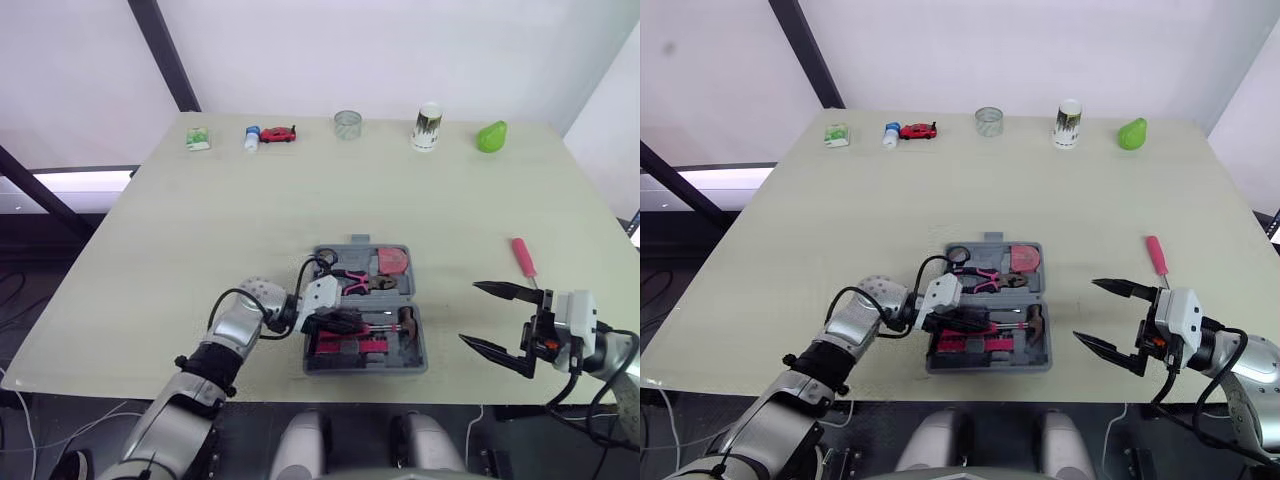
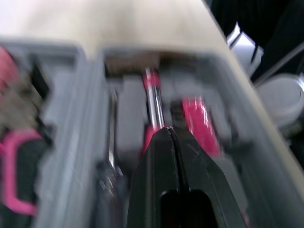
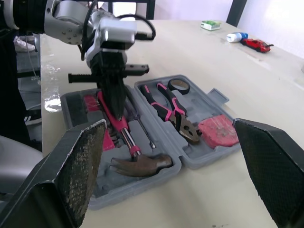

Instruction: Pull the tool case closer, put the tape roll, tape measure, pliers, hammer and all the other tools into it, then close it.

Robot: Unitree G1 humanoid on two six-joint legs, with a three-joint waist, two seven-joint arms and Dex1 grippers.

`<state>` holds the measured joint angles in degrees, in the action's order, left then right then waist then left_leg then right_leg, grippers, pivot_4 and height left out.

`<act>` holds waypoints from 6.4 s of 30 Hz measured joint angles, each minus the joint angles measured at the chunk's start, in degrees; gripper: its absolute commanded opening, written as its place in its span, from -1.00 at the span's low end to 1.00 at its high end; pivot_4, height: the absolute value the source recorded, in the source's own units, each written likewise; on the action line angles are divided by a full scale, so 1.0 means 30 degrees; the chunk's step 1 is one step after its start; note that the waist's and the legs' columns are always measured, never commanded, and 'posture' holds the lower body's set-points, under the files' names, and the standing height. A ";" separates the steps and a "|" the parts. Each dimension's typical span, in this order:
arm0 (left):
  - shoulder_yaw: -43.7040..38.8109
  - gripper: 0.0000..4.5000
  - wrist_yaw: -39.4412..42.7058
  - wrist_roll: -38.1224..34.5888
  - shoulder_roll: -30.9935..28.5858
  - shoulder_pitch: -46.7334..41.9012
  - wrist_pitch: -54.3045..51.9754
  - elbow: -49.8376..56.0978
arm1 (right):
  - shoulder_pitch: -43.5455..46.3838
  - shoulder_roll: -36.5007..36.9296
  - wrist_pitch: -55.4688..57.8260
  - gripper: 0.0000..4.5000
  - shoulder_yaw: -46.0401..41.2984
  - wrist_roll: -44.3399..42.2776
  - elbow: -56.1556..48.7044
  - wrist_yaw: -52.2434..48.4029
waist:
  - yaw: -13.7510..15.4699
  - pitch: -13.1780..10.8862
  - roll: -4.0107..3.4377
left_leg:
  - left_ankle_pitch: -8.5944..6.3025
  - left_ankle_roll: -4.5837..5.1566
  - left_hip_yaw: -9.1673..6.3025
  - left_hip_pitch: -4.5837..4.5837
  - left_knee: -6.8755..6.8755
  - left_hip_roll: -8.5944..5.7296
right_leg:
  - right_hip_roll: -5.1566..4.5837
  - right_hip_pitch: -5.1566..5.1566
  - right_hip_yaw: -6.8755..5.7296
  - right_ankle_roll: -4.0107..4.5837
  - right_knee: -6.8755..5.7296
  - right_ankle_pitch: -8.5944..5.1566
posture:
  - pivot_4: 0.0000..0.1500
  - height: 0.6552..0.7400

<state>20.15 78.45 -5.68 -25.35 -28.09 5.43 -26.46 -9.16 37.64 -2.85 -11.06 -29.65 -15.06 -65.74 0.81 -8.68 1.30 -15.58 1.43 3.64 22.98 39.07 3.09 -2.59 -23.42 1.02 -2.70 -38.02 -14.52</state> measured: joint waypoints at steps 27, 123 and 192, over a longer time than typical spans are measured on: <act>-0.1967 -0.99 -0.1764 -0.1802 0.0136 0.1182 -0.3082 0.1775 | -0.0237 -0.0335 0.0075 1.00 -0.0397 -0.0068 0.0178 0.0893 | -0.0065 0.0334 -0.0143 | -0.0011 0.0015 -0.0035 -0.0133 -0.0017 0.0021 | 0.0000 0.0133 -0.0035 0.0012 0.0023 -0.0009 | 1.00 1.00; -1.0541 1.00 0.0131 -1.1905 -0.8343 0.5440 -0.9615 1.4371 | 1.1202 -0.2628 0.2398 -0.84 -0.1050 0.5515 1.9669 1.1751 | -0.0646 0.0112 -0.0149 | -0.0012 0.0013 0.0171 -0.0074 -0.0232 0.0024 | -0.0011 -0.0076 0.0131 0.0008 0.0059 -0.0002 | 1.00 1.00; -0.8733 1.00 0.3766 -1.1695 -1.2477 1.0840 0.0142 0.9827 | 1.5410 -0.2981 2.2634 -0.84 2.0688 0.8505 -0.4435 0.5777 | -0.0556 -0.0020 -0.0013 | -0.0013 0.0014 0.0145 -0.0012 -0.0212 0.0056 | -0.0030 -0.0146 0.0022 0.0041 0.0022 -0.0020 | 1.00 1.00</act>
<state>-6.05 89.75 -40.76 -62.78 4.43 5.85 3.03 37.07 28.70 65.05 51.00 -4.14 -28.37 -48.41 -0.86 -8.74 1.26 -15.62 1.48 4.08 22.95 38.43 3.25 -2.68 -23.86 1.08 -2.57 -37.96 -14.58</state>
